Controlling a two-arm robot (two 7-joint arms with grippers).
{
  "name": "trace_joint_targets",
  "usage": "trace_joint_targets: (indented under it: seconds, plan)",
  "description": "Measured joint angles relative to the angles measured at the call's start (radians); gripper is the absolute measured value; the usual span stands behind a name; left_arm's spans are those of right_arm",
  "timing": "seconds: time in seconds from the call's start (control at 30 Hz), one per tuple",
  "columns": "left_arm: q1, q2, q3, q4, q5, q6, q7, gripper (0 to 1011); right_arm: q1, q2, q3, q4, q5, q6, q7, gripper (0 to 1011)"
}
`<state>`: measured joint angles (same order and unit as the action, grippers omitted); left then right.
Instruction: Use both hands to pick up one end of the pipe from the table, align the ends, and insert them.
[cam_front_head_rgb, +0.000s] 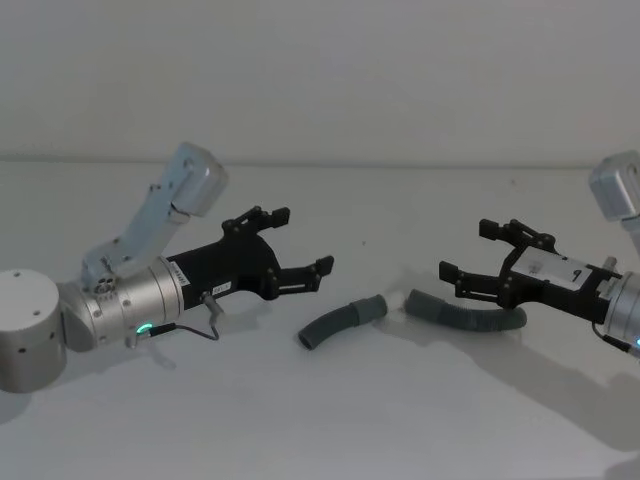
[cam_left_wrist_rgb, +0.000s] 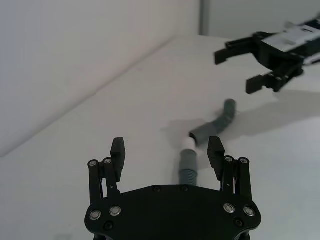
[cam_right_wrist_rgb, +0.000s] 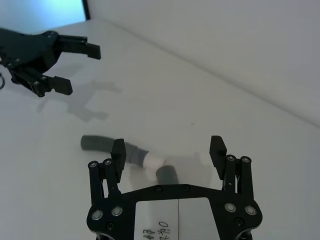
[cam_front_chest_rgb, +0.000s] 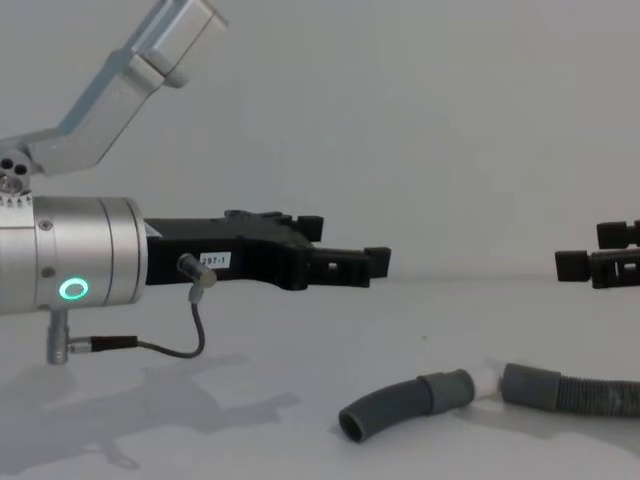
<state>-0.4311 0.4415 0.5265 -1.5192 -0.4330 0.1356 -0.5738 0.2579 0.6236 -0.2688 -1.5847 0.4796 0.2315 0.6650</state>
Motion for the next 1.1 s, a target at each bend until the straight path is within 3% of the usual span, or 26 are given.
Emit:
trace_joint_targets:
  seconds: [0.17, 0.4, 1.1]
  plan:
    - [-0.03, 0.015, 0.026, 0.014, 0.001, 0.008, -0.054, 1001, 0.044, 0.027, -0.027, 0.026, 0.005, 0.032, 0.054, 1001]
    - [-0.055, 0.021, 0.052, 0.034, 0.018, 0.006, -0.082, 1001, 0.094, 0.043, -0.06, 0.062, 0.002, 0.057, 0.1, 1001]
    - [-0.095, -0.007, 0.121, 0.13, 0.1, -0.053, -0.077, 1001, 0.199, 0.021, -0.135, 0.204, -0.019, 0.062, 0.146, 1001]
